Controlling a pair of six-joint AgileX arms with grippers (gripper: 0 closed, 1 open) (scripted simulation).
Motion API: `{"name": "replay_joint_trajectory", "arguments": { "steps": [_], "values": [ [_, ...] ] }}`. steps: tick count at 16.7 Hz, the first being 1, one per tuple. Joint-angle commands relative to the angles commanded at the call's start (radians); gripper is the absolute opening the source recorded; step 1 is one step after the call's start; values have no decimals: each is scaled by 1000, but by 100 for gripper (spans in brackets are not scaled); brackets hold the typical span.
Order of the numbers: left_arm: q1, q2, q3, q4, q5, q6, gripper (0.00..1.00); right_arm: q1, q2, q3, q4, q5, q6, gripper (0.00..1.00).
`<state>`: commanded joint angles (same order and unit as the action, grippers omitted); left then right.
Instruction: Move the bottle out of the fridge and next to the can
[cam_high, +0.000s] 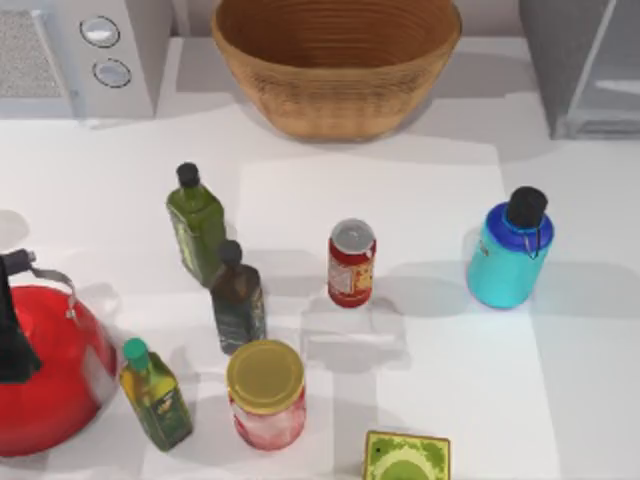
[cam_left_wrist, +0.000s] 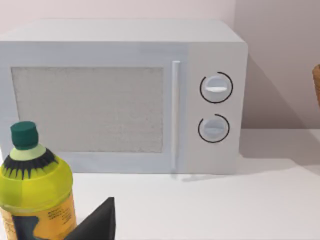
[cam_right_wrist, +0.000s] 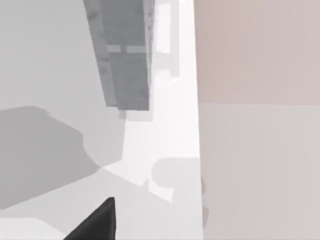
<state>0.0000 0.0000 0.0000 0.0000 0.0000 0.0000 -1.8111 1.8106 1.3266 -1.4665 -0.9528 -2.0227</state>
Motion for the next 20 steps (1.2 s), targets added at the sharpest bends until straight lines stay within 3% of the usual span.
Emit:
{"name": "replay_joint_trajectory", "arguments": {
  "steps": [4, 7, 20],
  "values": [
    [0, 0, 0, 0, 0, 0, 100, 25, 1, -4, 27, 4, 34, 100],
    [0, 0, 0, 0, 0, 0, 100, 106, 9, -8, 136, 18, 160, 100],
    [0, 0, 0, 0, 0, 0, 100, 752, 22, -30, 1015, 175, 1234, 100]
  ]
}}
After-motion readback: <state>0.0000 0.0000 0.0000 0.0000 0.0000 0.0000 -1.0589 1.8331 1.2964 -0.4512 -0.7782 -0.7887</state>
